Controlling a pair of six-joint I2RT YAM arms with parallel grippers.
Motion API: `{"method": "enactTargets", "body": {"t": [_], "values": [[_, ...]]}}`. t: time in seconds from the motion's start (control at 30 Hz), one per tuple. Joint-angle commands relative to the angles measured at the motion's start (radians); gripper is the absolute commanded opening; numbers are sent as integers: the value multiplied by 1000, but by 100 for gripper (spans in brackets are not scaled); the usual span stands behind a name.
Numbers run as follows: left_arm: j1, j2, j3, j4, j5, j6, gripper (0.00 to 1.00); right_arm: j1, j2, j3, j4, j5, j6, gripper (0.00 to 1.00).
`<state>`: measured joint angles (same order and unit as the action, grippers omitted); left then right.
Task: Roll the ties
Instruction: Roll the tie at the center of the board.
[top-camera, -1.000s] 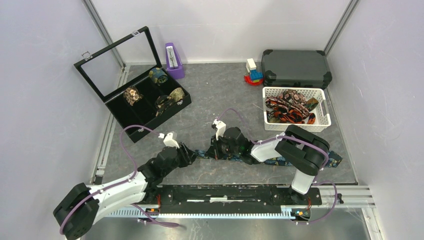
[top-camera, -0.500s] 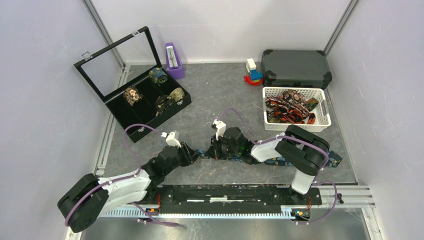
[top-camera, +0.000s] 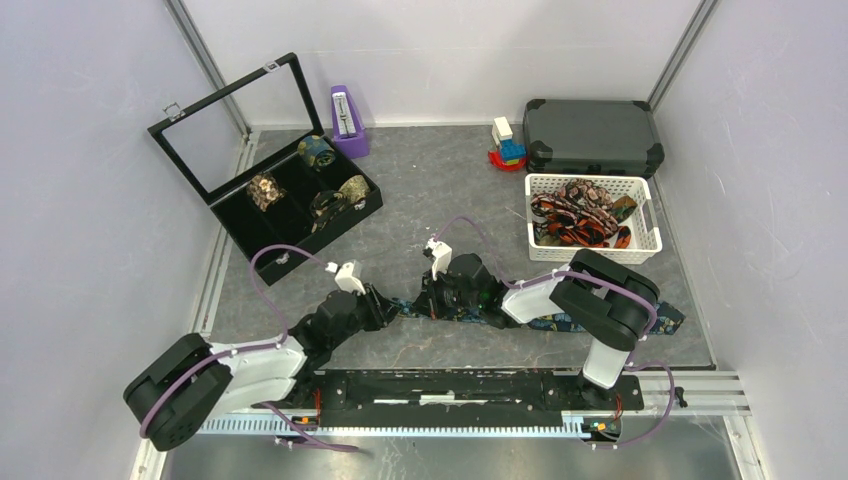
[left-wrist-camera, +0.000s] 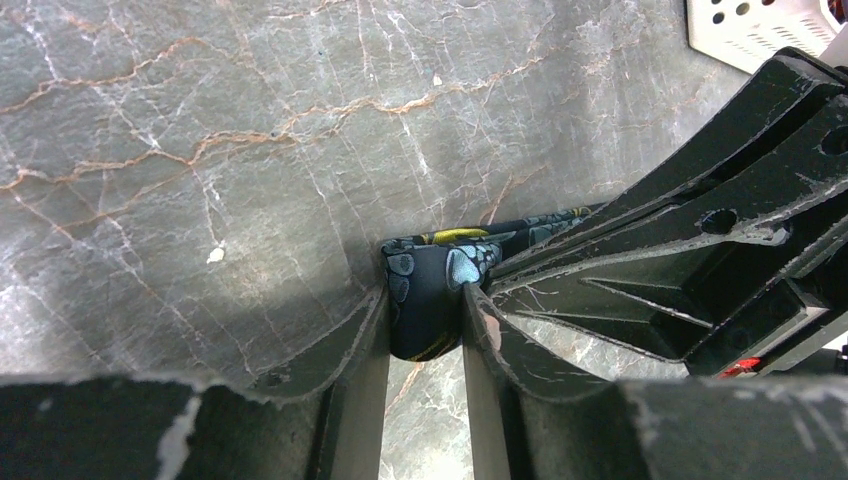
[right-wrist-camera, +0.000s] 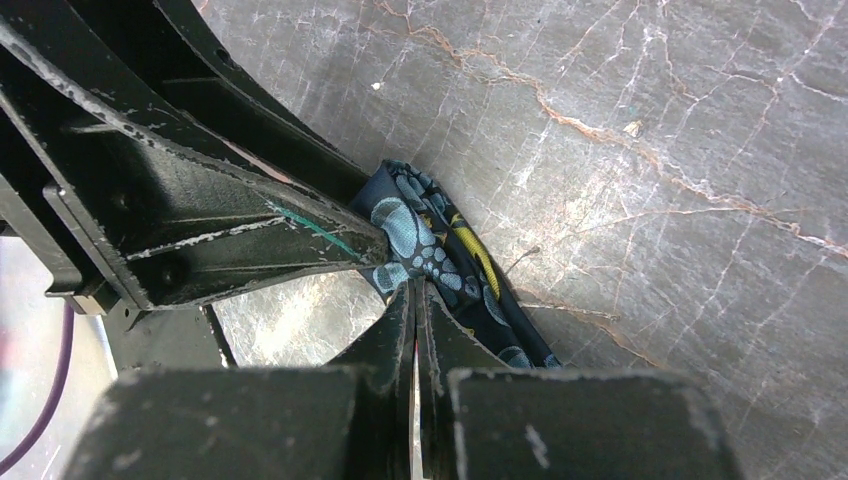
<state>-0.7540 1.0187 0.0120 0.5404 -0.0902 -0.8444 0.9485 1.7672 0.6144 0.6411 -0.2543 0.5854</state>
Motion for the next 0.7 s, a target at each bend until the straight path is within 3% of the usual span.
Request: {"method": "enactTargets", "body": {"t": [0.0,0.17,0.33,0.43,0.67], "values": [[2,54,-15,105,35,61,34,-2,41,-17,-115,21,-38,0],[2,62,-5,101,48,61,20,-2,33,-12,-125,25,-42,0],[1,-57,67,-147,-8,78,11,-3,0,-4,-148,22,-42,1],[-1,-154,114,-351,-83,68,2,-1,-56,-3,-162,20,-35,17],[-8,-228,182,-578,-174,47,2,2,-141,36,-210,44,-28,20]]}}
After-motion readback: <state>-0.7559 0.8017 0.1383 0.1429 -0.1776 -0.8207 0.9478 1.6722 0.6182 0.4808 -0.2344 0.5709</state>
